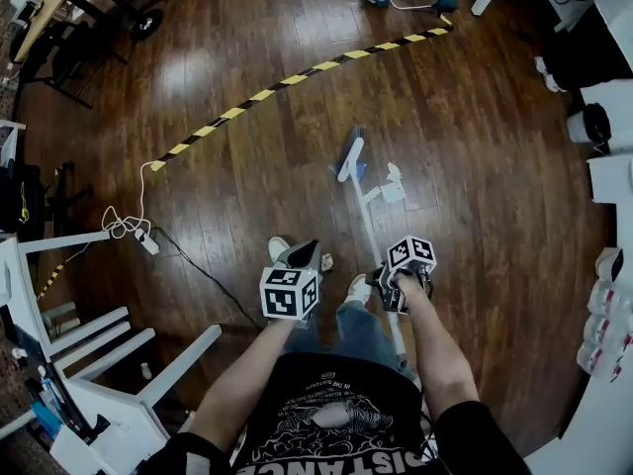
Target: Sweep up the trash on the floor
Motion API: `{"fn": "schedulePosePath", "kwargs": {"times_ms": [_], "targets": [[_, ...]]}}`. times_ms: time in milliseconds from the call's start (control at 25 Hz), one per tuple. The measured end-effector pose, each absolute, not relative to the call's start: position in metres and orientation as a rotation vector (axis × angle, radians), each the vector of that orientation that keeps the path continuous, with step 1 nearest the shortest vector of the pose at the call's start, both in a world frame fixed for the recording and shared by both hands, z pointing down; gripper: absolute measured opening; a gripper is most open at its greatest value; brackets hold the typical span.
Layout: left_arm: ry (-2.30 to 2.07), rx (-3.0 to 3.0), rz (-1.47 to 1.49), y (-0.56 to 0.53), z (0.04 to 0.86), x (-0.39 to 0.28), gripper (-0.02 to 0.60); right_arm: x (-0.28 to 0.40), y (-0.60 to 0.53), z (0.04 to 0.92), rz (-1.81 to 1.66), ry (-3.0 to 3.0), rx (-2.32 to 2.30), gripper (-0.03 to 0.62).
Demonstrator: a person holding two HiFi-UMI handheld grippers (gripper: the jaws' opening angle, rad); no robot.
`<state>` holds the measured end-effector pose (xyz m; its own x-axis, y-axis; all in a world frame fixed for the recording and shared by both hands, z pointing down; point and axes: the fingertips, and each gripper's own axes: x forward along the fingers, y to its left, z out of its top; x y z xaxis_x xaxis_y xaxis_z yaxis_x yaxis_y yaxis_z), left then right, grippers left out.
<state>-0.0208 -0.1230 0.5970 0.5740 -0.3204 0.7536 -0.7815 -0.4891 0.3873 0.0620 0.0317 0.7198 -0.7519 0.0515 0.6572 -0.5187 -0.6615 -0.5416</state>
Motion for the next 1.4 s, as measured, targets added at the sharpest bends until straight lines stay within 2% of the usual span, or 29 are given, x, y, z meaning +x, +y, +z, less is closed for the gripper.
{"fn": "schedulePosePath", "kwargs": {"times_ms": [560, 1080, 1400], "targets": [[-0.909, 2.08, 0.799, -0.067, 0.592, 0.014, 0.005, 0.113, 0.09, 0.721, 2.428, -1.075, 0.914, 0.0], [-1.157, 1.967, 0.709, -0.029, 0.569, -0.044, 0.005, 0.113, 0.127, 0.698, 2.146, -1.192, 0.825, 0.0], [-1.215, 1.919, 0.643, 0.01, 0.566, -0.078, 0.005, 0.082, 0.155, 0.681, 2.054, -1.236, 0.794, 0.0]]}}
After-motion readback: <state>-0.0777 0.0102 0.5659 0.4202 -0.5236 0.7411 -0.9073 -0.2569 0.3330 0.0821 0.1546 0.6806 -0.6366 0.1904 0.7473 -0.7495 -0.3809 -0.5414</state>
